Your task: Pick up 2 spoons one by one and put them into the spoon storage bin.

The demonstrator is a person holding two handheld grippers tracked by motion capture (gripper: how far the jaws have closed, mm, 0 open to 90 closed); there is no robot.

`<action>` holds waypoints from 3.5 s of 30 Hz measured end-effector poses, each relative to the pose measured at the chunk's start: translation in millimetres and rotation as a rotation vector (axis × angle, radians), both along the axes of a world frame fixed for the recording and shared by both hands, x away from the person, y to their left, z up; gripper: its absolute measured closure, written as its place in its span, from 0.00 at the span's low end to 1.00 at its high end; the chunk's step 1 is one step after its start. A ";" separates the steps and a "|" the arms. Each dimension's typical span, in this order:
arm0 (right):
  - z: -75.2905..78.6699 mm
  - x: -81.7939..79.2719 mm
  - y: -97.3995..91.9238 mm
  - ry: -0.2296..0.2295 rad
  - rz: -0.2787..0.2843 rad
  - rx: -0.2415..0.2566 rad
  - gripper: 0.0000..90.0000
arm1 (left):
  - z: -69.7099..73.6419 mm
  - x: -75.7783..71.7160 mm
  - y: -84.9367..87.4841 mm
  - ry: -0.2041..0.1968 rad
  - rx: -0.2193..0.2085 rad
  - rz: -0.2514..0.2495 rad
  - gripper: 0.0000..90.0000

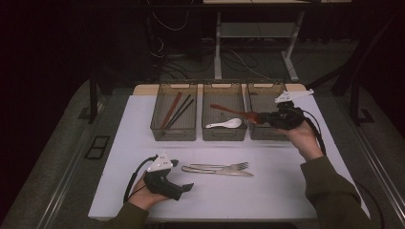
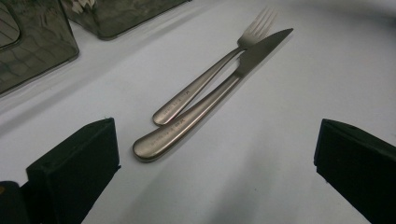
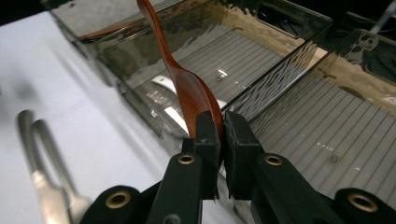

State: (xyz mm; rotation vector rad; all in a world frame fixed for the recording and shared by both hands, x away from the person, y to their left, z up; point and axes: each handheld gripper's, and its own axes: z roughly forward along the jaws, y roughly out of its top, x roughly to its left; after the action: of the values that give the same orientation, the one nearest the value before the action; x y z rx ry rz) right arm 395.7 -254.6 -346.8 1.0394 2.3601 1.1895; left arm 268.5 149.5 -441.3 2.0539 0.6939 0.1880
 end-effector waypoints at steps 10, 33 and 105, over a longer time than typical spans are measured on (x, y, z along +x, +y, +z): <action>-8.3 31.9 27.4 0.019 -0.097 -0.037 0.94 | -1.2 -0.4 -0.9 -0.006 0.000 -0.008 0.00; -27.9 49.5 52.0 0.055 -0.130 -0.034 0.78 | -1.0 -0.6 -0.7 -0.003 -0.004 -0.021 0.00; -71.2 -102.3 -33.7 -0.019 0.049 0.158 0.21 | 2.9 -4.1 0.7 -0.009 -0.005 -0.012 0.00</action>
State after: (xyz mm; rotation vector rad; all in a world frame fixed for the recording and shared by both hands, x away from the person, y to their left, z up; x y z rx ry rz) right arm 293.5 -288.3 -418.1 1.0180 2.3206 1.4167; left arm 264.4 150.2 -438.4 2.0509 0.6757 0.1887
